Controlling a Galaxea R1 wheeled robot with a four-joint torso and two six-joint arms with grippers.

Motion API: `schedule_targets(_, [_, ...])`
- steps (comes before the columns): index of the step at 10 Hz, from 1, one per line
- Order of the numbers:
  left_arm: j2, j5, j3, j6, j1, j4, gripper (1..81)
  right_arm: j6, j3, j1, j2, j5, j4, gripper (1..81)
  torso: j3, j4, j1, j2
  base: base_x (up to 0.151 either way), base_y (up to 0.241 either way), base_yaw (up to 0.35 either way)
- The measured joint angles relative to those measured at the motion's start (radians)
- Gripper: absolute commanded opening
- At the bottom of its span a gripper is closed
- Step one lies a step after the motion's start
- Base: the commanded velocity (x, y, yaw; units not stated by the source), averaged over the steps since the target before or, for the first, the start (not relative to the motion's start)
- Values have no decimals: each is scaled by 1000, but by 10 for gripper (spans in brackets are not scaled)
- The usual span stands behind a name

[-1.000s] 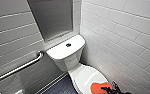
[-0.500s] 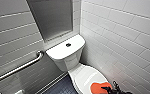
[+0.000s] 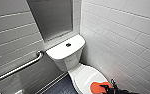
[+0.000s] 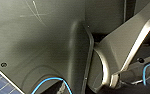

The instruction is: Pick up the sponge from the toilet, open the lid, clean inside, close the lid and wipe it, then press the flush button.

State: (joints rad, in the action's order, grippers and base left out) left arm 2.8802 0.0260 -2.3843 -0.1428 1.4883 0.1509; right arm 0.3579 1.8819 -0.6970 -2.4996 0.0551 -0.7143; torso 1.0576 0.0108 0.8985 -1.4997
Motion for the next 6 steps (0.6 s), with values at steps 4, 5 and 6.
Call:
schedule_targets(4, [-1,0,0,2,0,0,811,3,125,2,-75,-16,0,811,0,0,0,0,0,0,0])
schedule_targets(5, [-4,-1,0,2,0,1,811,4,159,1,-97,-20,0,811,0,0,0,0,0,0,0])
schedule_targets(6, [-8,-3,0,2,0,2,811,10,189,-1,-113,-23,0,811,0,0,0,0,0,0,0])
